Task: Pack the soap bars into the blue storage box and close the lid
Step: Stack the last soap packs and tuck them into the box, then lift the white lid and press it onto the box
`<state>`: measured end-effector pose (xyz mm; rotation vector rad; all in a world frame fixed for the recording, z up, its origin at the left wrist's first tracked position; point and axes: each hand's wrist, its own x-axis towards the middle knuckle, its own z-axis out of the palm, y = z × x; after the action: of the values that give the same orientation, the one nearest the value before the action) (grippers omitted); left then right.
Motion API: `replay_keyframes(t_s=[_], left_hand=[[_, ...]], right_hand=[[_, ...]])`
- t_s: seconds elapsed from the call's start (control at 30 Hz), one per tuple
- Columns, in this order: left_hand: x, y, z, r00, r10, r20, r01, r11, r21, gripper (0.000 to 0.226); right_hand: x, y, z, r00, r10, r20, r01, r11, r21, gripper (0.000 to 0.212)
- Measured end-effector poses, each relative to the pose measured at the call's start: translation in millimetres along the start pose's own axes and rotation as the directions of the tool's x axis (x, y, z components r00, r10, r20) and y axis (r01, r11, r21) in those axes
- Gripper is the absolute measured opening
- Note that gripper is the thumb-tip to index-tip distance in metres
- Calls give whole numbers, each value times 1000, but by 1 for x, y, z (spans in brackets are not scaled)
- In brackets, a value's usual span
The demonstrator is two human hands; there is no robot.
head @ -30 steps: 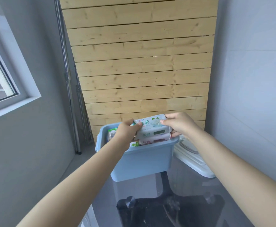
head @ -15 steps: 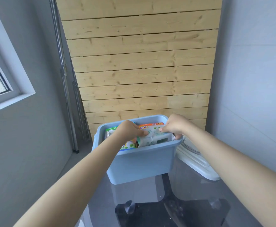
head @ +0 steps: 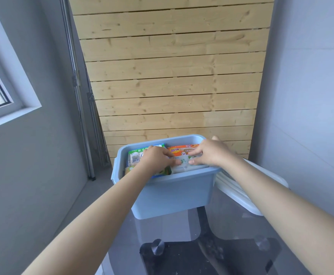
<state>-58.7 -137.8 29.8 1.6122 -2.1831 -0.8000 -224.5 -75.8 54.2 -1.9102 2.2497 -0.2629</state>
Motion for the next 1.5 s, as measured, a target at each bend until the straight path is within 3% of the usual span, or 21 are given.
replay_keyframes(t_s=[0.1, 0.2, 0.3, 0.43, 0.53, 0.67, 0.73, 0.9, 1.03, 1.3, 1.5], left_hand=[[3, -4, 4, 1000, 0, -23, 0, 1000, 21, 41], [3, -4, 6, 997, -4, -73, 10, 997, 76, 41], [-3, -3, 9, 993, 13, -114, -11, 1000, 20, 42], [-24, 7, 11, 959, 140, -248, -177, 975, -136, 25], [-46, 21, 24, 888, 274, -369, -352, 922, -163, 20], [-78, 41, 60, 807, 421, -415, -526, 832, -178, 22], [-88, 48, 79, 813, 445, -376, -543, 812, -214, 21], [-90, 59, 133, 930, 346, -126, -369, 882, -294, 27], [-77, 58, 172, 974, 223, 30, -206, 939, -274, 32], [-53, 54, 206, 990, 100, 100, -63, 945, -322, 38], [-37, 59, 209, 985, -73, 159, 141, 871, -471, 49]], right_hand=[[-2, 4, 4, 999, 26, 48, -34, 985, 168, 45], [5, 4, 11, 999, 18, 30, -23, 986, 167, 45], [7, 9, 19, 1000, -2, -27, 7, 986, 167, 43], [-14, 23, 31, 949, 37, -315, 112, 889, 444, 35], [-42, 40, 37, 877, 127, -463, 175, 814, 555, 27], [-70, 77, 61, 857, 260, -445, 70, 797, 600, 18], [-75, 96, 74, 876, 304, -374, -18, 796, 604, 14], [-87, 130, 95, 924, 343, -167, -220, 837, 500, 15], [-88, 146, 109, 923, 370, -110, -296, 861, 413, 23], [-79, 155, 113, 932, 285, -222, -245, 951, 191, 26], [-87, 159, 111, 933, 249, -259, -217, 965, 145, 25]])
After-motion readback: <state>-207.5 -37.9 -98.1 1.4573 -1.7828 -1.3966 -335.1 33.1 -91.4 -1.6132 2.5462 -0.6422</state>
